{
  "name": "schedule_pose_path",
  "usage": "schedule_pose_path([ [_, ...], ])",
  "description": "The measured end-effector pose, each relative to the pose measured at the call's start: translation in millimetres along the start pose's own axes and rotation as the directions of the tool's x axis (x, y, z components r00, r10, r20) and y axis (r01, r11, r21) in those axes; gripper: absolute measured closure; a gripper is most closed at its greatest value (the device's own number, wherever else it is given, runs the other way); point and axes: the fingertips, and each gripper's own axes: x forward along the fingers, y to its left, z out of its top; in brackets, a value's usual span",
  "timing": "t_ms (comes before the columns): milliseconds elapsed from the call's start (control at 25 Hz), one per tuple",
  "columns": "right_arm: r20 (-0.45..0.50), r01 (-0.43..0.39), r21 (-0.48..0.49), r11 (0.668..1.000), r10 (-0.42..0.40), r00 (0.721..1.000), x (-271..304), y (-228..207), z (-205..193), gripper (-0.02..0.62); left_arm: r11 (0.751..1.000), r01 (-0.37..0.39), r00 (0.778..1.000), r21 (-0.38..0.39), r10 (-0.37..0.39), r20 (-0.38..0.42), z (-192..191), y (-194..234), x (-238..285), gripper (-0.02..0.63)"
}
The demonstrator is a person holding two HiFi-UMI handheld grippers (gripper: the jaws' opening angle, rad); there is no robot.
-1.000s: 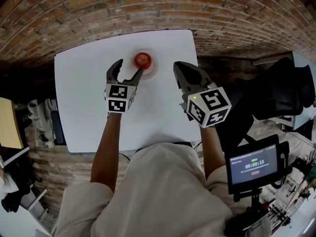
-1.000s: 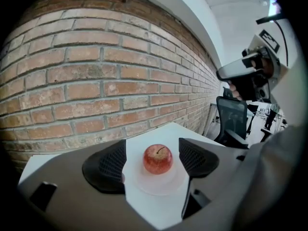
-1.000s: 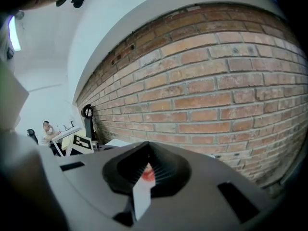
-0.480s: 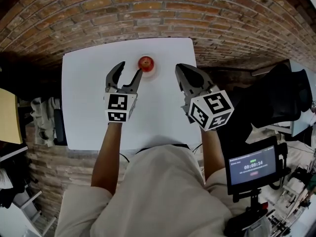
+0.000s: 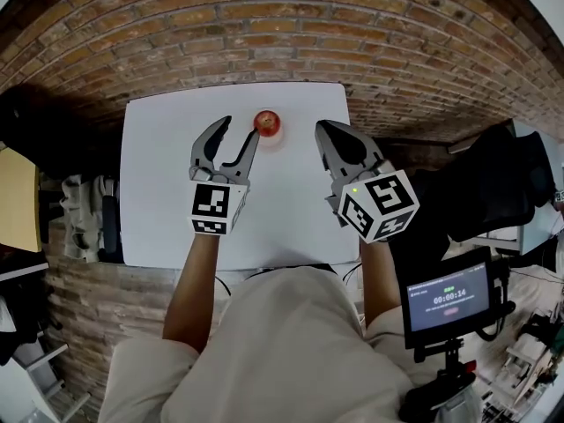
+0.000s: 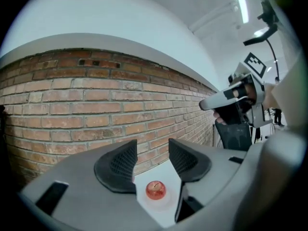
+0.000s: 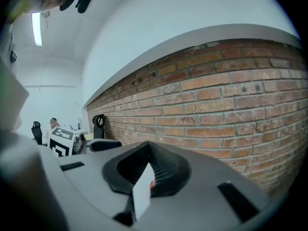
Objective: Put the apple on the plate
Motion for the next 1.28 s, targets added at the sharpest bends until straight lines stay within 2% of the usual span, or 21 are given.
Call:
schedule_pose_path([
  [320, 0.041, -0.026, -0.018, 1.000, 0.027, 0.999, -6.5, 23.4, 20.5, 0.592, 1.000, 0.008, 1.000, -0.029, -0.007, 0.027, 22.6, 0.7, -28.8, 0.456],
  [480, 0.056, -0.038, -0.023, 0.999, 0.040, 0.998, -9.1, 30.7, 28.4, 0.592, 0.999, 0.023, 0.998, -0.034, -0.021, 0.066, 38.9, -1.4, -37.7, 0.491],
  [840, 0.092, -0.054, -0.052, 0.997, 0.059, 0.994, -25.7, 46.5, 43.2, 0.592, 0.999, 0.050, 0.990, -0.016, -0.048, 0.131, 75.6, -12.8, -62.6, 0.508],
  [1280, 0.120, -0.041, -0.107, 0.993, 0.054, 0.991, -50.7, 57.4, 54.2, 0.592, 0.999, 0.054, 0.988, -0.002, -0.053, 0.147, 88.6, -24.0, -87.8, 0.546],
])
